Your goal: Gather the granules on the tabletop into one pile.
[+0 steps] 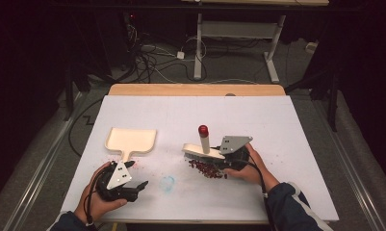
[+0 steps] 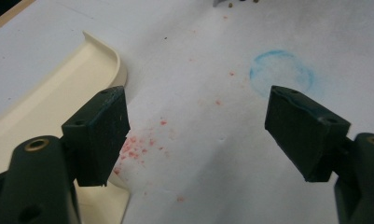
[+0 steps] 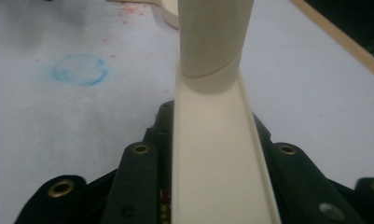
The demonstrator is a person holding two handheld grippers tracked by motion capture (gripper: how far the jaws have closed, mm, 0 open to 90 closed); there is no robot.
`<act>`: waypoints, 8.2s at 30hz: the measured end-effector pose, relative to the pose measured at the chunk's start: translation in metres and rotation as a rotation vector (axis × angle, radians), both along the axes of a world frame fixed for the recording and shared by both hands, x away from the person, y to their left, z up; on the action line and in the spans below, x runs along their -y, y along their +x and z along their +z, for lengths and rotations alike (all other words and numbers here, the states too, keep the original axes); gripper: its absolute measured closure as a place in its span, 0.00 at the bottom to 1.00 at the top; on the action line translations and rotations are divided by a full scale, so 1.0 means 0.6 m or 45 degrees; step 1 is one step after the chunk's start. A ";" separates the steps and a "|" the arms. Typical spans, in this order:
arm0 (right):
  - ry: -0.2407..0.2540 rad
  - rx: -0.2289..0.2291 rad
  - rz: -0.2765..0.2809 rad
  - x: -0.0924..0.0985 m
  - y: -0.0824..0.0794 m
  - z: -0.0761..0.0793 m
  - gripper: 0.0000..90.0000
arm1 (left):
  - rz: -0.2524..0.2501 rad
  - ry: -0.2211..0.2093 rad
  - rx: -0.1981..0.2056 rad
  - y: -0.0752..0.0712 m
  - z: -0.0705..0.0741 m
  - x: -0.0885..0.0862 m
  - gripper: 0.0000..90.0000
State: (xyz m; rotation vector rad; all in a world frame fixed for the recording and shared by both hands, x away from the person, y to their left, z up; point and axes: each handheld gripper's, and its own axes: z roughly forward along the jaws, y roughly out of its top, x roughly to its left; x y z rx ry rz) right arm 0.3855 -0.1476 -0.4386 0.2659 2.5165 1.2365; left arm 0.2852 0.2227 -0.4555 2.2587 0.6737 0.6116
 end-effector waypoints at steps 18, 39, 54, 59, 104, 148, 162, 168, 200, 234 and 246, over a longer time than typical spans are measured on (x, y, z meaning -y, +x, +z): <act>0.117 -0.137 -0.352 -0.126 -0.049 0.000 0.75 | 0.004 -0.015 0.005 -0.001 0.001 -0.003 0.24; 0.118 -0.192 -0.495 -0.020 -0.076 0.030 0.75 | -0.017 -0.002 -0.011 0.000 0.000 0.001 0.24; 0.144 0.065 -0.322 0.028 0.005 0.036 0.75 | -0.007 0.005 -0.019 0.005 -0.002 0.002 0.24; 0.200 0.070 -0.224 0.018 0.050 0.007 0.75 | -0.006 0.013 -0.033 0.009 -0.005 0.003 0.24; 0.153 0.050 -0.278 0.140 -0.063 0.068 0.75 | -0.021 0.029 0.000 0.004 -0.002 0.005 0.24; -0.083 -0.459 -0.414 0.261 -0.073 0.047 0.68 | -0.015 0.081 -0.005 0.011 -0.005 0.020 0.24; -0.160 -0.392 -0.454 0.272 0.045 0.026 0.58 | -0.002 0.123 -0.026 0.013 -0.011 0.027 0.24; -0.201 -0.346 -0.619 0.263 0.070 0.011 0.63 | -0.007 0.128 -0.030 0.012 -0.012 0.027 0.24; 0.158 0.043 -0.925 0.220 0.030 0.041 0.23 | -0.010 0.107 -0.010 0.007 -0.007 0.022 0.24; 0.220 0.291 -0.772 0.187 -0.122 0.070 0.19 | -0.018 0.094 0.015 0.003 -0.004 0.022 0.24; 0.171 0.351 -0.748 0.200 -0.157 0.031 0.19 | -0.011 0.088 0.028 0.005 -0.003 0.022 0.24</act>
